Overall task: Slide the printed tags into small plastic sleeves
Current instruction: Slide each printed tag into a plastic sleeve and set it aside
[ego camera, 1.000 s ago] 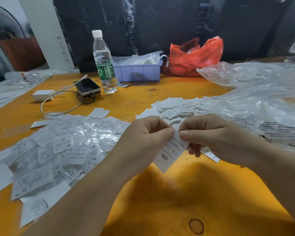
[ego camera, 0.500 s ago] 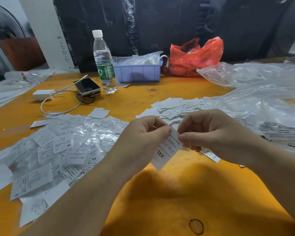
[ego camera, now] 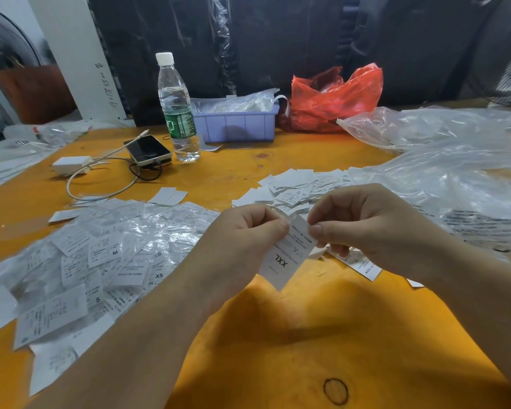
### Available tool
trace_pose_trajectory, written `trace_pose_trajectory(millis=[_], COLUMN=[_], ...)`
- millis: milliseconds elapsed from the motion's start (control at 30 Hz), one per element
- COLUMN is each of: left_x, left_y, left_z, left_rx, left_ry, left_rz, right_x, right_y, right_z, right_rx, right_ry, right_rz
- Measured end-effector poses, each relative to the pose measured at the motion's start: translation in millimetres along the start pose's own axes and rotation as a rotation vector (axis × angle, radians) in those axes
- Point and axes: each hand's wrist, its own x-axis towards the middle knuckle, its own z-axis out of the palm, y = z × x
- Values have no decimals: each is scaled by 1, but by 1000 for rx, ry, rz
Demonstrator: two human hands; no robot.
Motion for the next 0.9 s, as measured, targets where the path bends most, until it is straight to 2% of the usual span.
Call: trace_pose_trajectory(millis=[333, 467, 733, 900], left_x=[2, 6, 18, 16], left_y=[-3, 3, -6, -10], left_z=[0, -21, -64, -65], left_rx=[25, 156, 644, 845], left_ry=[-14, 28, 305, 487], left_rz=[11, -104, -213, -57], right_x=[2, 2, 4, 8], right_y=[6, 10, 21, 30], right_z=[0, -1, -8, -13], right_rx=[-60, -150, -582, -918], right_ry=[-12, 74, 249, 302], right_rz=[8, 16, -23, 21])
